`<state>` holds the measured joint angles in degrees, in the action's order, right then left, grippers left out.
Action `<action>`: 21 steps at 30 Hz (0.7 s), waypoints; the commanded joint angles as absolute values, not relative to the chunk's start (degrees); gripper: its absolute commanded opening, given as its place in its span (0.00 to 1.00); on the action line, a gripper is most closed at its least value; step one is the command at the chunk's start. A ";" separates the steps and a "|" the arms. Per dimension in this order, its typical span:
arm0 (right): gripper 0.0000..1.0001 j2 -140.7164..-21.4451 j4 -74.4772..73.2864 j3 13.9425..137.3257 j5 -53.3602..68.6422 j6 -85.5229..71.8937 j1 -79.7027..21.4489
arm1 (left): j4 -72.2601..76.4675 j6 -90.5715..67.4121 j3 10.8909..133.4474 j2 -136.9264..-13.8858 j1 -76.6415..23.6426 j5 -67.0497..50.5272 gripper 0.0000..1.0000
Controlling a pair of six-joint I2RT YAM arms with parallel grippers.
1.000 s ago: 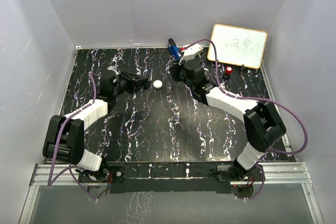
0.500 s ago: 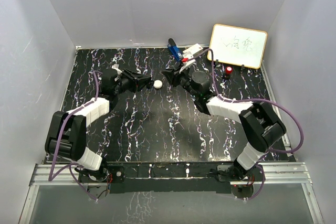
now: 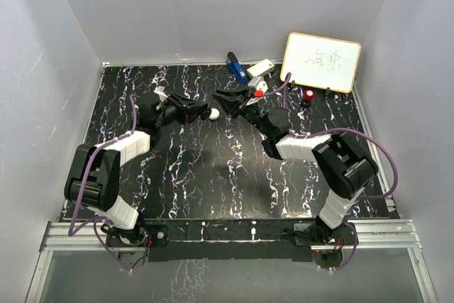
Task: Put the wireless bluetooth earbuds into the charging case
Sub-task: Place the earbud in the charging case.
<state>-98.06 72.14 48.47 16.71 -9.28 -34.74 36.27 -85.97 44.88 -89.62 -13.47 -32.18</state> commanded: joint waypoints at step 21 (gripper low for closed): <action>0.00 -104.63 89.47 47.55 21.97 -8.08 -35.02 | 37.35 -89.30 48.31 -88.95 -13.82 -32.14 0.00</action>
<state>-104.20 82.74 47.77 21.39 -8.99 -34.76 36.42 -88.33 45.95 -89.86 -13.47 -31.86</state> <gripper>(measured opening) 0.175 0.246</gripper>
